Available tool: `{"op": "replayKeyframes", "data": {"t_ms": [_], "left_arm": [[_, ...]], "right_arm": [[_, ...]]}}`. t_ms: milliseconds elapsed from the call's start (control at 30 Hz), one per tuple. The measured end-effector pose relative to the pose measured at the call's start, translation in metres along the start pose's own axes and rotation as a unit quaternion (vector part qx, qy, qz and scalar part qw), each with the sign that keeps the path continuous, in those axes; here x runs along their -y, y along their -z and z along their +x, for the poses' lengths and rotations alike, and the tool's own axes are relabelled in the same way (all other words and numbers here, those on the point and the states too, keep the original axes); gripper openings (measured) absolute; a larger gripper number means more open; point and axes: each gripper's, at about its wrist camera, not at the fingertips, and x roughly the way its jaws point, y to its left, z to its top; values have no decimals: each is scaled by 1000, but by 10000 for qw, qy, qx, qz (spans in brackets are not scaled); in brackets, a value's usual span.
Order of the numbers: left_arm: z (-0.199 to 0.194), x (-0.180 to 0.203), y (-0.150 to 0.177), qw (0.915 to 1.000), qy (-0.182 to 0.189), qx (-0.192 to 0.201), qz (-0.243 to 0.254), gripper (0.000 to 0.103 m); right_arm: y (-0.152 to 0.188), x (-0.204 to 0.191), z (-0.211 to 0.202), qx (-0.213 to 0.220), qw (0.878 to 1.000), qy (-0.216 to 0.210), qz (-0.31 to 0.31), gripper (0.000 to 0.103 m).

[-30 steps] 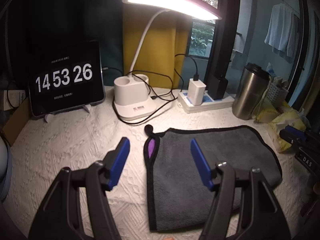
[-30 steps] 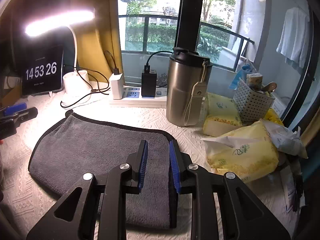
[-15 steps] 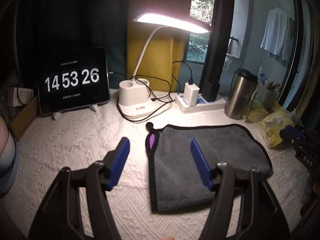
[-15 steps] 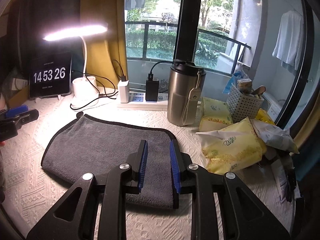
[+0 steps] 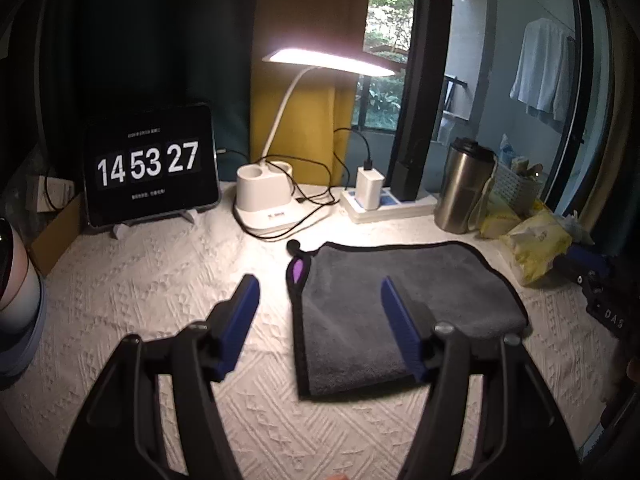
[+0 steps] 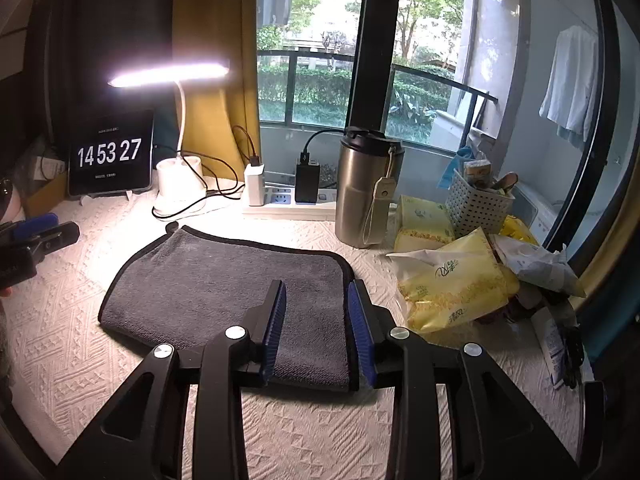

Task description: Fold towel

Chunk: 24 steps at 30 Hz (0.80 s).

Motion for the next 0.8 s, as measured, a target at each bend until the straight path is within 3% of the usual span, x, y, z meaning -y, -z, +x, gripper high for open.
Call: {"op": "replayKeyframes", "data": {"t_ms": [267, 433, 800], "left_arm": [[-25, 5, 8, 9996, 160, 217, 23, 66], [-40, 9, 13, 9990, 318, 312, 46, 76], [-74, 12, 22, 9967, 489, 645, 67, 77]], "right_arm": [[8, -4, -20, 93, 10000, 32, -10, 35], [13, -3, -32, 133, 9999, 97, 11, 35], [24, -7, -63, 324, 9994, 153, 21, 35]]}}
